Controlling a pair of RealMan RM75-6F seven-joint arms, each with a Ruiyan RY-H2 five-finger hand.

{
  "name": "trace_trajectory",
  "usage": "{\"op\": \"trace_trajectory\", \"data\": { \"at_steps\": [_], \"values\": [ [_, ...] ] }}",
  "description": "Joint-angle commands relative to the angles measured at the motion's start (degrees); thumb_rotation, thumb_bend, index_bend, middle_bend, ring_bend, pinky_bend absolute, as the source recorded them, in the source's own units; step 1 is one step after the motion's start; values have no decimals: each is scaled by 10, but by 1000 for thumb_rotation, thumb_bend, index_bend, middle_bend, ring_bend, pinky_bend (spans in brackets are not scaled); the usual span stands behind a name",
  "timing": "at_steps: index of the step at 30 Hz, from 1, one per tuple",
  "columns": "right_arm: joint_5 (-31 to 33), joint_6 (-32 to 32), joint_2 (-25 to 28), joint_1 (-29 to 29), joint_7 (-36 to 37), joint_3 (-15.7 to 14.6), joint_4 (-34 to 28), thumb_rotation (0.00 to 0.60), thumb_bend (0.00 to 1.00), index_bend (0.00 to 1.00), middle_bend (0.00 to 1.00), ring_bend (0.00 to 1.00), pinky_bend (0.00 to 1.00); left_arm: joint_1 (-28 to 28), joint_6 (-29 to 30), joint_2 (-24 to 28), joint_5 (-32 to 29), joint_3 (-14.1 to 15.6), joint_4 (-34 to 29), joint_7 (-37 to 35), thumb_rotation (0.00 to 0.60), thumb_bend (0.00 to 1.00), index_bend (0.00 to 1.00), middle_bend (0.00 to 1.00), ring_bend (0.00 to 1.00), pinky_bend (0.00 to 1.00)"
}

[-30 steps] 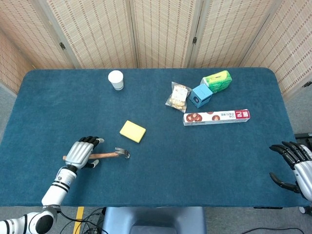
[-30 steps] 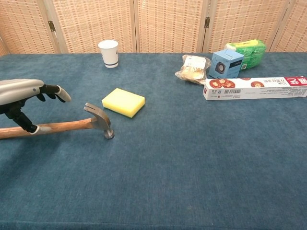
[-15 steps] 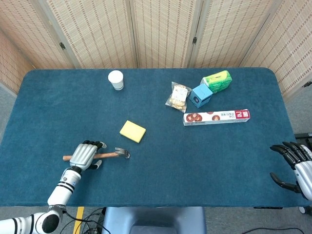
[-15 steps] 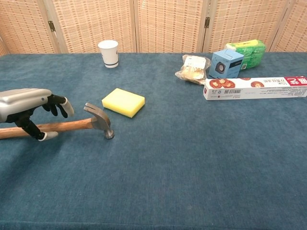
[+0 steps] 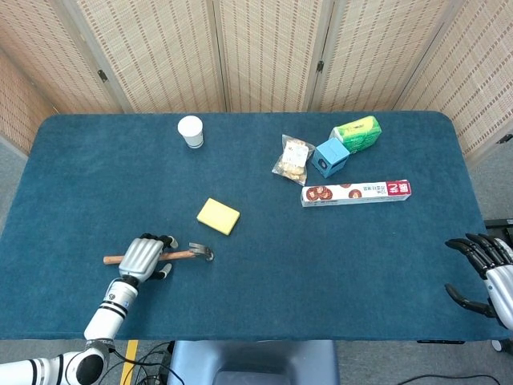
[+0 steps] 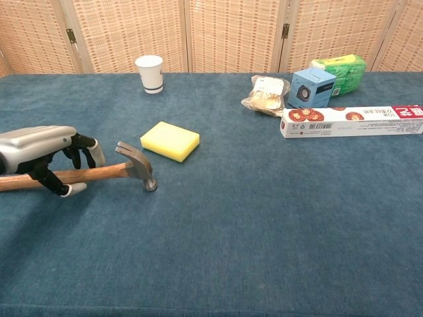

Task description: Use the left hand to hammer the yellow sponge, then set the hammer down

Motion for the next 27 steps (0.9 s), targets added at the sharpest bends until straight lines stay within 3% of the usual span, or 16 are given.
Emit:
{"op": "trace_trajectory", "data": {
  "at_steps": [1, 27],
  "values": [
    [1, 0, 0, 0, 1, 0, 1, 600, 192, 207, 230, 118, 120, -1, 2, -3, -2, 1, 2, -1, 600, 404, 374, 393, 394, 291],
    [3, 1, 0, -5, 1, 0, 2, 600, 192, 207, 238, 118, 120, -7, 4, -27, -4, 5, 27, -11, 600, 523, 466, 491, 465, 335]
  ]
}}
